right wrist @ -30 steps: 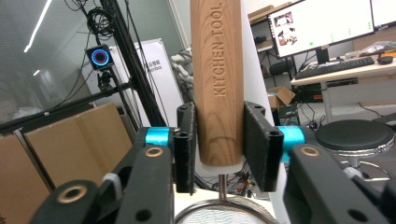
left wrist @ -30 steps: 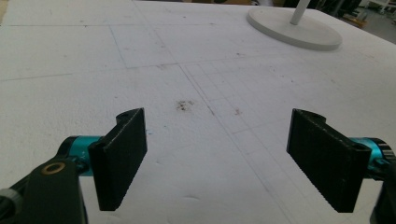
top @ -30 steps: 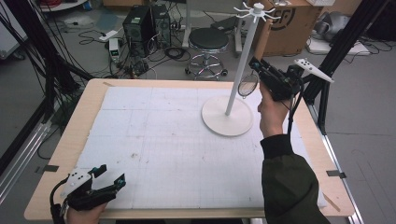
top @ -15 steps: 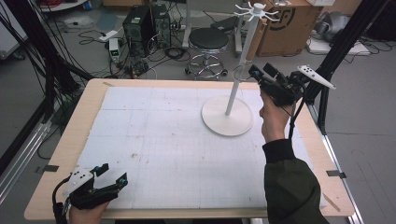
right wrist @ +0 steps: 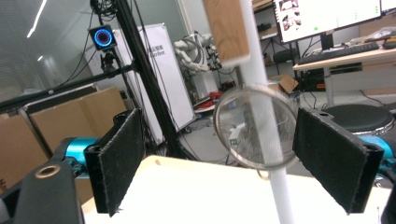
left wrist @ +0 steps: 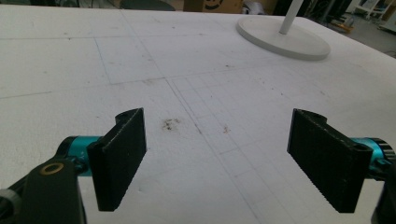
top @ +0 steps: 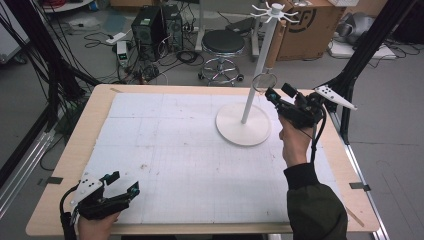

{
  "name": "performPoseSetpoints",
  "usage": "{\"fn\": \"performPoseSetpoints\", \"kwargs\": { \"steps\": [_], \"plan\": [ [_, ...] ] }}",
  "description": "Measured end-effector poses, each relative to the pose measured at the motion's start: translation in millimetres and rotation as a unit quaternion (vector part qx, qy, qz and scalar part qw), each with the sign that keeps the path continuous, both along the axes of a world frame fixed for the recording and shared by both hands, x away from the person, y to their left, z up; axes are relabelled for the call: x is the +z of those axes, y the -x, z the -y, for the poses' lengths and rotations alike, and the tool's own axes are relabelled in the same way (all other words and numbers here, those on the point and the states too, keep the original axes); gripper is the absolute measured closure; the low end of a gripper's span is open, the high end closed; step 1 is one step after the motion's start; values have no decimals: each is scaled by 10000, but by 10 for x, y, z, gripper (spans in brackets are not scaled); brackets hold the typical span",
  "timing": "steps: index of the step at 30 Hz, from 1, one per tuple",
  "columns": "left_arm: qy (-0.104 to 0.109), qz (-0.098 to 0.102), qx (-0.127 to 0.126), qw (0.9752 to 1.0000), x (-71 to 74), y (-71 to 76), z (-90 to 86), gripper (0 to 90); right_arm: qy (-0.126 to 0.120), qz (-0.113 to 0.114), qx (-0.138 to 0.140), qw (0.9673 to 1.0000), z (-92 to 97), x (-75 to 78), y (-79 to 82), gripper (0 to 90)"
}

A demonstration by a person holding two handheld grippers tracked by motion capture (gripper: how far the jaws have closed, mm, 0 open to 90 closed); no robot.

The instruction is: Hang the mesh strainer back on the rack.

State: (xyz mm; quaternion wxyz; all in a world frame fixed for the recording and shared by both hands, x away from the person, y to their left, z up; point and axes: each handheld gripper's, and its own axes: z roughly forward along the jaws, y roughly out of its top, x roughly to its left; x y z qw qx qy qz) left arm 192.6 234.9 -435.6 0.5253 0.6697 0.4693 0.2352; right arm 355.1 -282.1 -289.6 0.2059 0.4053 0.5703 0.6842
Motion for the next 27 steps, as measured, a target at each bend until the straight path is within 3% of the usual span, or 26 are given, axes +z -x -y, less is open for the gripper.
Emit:
{"fn": "performPoseSetpoints", "kwargs": {
  "steps": [9, 18, 24, 27],
  "plan": [
    [-40, 17, -123, 9999, 4, -62, 69, 202, 208, -87, 129, 9997, 20, -237, 165, 162],
    [90, 123, -273, 9995, 28, -93, 107, 199, 346, -159, 189, 9991, 66, -371, 280, 155],
    [129, 192, -340, 9992, 36, -111, 126, 194, 554, -419, 323, 9971, 27, -542, 369, 146],
    [136, 199, -366, 9990, 37, -124, 140, 188, 615, -436, 335, 9966, 14, -629, 427, 147]
  ]
}}
